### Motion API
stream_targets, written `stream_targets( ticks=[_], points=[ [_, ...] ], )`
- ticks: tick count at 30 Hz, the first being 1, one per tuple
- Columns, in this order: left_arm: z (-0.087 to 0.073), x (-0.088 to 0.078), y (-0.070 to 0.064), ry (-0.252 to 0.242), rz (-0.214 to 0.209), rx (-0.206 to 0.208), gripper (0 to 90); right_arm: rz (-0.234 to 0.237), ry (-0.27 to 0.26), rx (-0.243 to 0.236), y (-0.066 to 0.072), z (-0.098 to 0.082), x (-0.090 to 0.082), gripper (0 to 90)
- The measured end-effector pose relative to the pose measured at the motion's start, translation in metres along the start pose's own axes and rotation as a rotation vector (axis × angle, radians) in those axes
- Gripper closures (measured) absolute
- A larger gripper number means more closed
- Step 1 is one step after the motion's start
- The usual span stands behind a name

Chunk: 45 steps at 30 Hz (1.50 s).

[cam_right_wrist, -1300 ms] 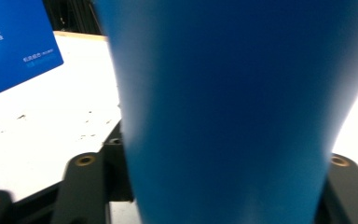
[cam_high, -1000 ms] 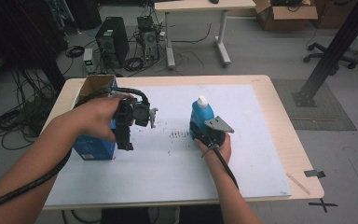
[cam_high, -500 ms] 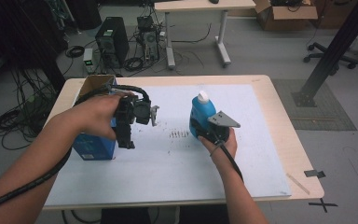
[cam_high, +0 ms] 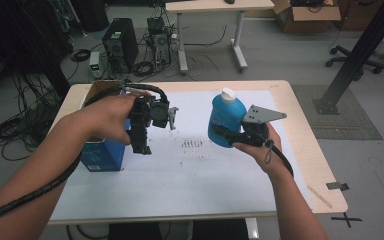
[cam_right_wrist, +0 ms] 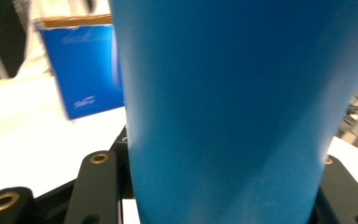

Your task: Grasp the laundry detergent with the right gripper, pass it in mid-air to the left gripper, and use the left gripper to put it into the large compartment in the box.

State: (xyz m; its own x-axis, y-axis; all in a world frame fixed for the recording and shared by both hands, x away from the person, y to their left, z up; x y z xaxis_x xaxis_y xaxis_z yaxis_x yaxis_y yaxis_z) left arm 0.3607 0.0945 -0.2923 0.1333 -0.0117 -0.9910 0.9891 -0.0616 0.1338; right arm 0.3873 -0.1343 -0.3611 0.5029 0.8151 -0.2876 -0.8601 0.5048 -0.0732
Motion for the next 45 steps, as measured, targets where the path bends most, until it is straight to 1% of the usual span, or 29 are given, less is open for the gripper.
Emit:
stream_targets(
  ticks=[1,2,3,6,7,9,11,12,13,14,15,16,17,18,22,23,25,26,27,30,34,36,39,45],
  points=[
    [0.004,-0.003,0.002,-0.004,0.002,0.007,0.2,0.039,0.011,-0.023,0.004,0.001,-0.003,46.2],
    [0.004,-0.003,0.002,-0.004,0.002,0.007,0.2,0.039,0.011,-0.023,0.004,0.001,-0.003,46.2],
    [0.004,-0.004,0.002,-0.003,0.001,0.008,0.2,0.068,0.023,-0.045,0.01,0.0,-0.004,46.1],
    [0.008,-0.006,0.004,-0.006,0.0,0.01,0.2,0.098,0.038,-0.068,0.017,-0.003,-0.002,46.0],
    [0.011,-0.007,0.005,-0.002,-0.001,0.013,0.2,0.125,0.042,-0.073,0.023,-0.005,0.001,45.9],
    [0.013,-0.008,0.005,-0.001,-0.002,0.016,0.2,0.132,0.038,-0.077,0.025,-0.006,0.003,45.9],
    [0.016,-0.01,0.004,-0.003,-0.006,0.021,0.2,0.165,0.033,-0.088,0.034,-0.01,0.008,45.9],
    [0.016,-0.01,0.004,-0.003,-0.006,0.021,0.2,0.165,0.033,-0.088,0.034,-0.01,0.008,45.9],
    [0.019,-0.011,0.004,-0.007,-0.006,0.023,0.2,0.193,0.029,-0.09,0.04,-0.012,0.013,45.9],
    [0.02,-0.012,0.004,-0.006,0.001,0.026,0.2,0.204,0.027,-0.091,0.042,-0.014,0.015,45.9],
    [0.02,-0.012,0.004,-0.006,0.001,0.026,0.2,0.204,0.027,-0.091,0.042,-0.014,0.015,45.9],
    [0.021,-0.013,0.004,-0.005,0.004,0.03,0.2,0.228,0.028,-0.09,0.047,-0.016,0.019,45.8],
    [0.022,-0.014,0.004,-0.004,0.003,0.032,0.2,0.238,0.026,-0.089,0.049,-0.017,0.021,45.8],
    [0.022,-0.014,0.004,-0.004,0.003,0.032,0.2,0.238,0.026,-0.089,0.049,-0.017,0.021,45.8],
    [0.024,-0.014,0.003,-0.002,-0.003,0.033,0.2,0.276,0.018,-0.087,0.057,-0.02,0.029,45.7],
    [0.026,-0.014,0.002,-0.003,-0.009,0.033,0.2,0.292,0.018,-0.091,0.061,-0.02,0.032,45.7],
    [0.026,-0.013,0.002,-0.005,-0.01,0.034,0.2,0.3,0.019,-0.092,0.063,-0.021,0.034,45.7],
    [0.027,-0.013,0.002,-0.005,-0.012,0.036,0.2,0.319,0.017,-0.098,0.067,-0.022,0.038,45.7],
    [0.027,-0.013,0.001,-0.005,-0.017,0.037,0.2,0.319,0.017,-0.098,0.067,-0.022,0.038,45.7],
    [0.029,-0.012,0.001,-0.006,-0.023,0.04,0.2,0.338,0.021,-0.107,0.072,-0.023,0.044,45.7],
    [0.033,-0.01,-0.001,-0.006,-0.035,0.049,0.2,0.346,0.013,-0.105,0.073,-0.023,0.048,45.6],
    [0.035,-0.009,-0.002,-0.006,-0.04,0.047,0.2,0.348,0.013,-0.111,0.075,-0.024,0.051,45.7],
    [0.037,-0.006,-0.004,-0.01,-0.061,0.05,0.2,0.354,0.017,-0.11,0.077,-0.025,0.056,45.6],
    [0.039,-0.002,-0.005,-0.014,-0.073,0.048,0.2,0.365,0.021,-0.112,0.081,-0.024,0.065,45.7]
  ],
)
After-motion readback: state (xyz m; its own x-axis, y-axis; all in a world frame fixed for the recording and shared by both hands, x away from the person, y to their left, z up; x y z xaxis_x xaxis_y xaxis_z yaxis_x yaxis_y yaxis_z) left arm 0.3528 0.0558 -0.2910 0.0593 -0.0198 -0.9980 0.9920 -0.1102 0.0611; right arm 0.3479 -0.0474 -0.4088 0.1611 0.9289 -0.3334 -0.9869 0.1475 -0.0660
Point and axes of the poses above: each handheld gripper's, and its own axes: x roughly forward along the jaws, z roughly out of its top, y roughly to its left, the point moved 6 cm from there along x, roughly forward along the jaws, and after that the axes turned 1 degree about -x, right-handed, at the moved point
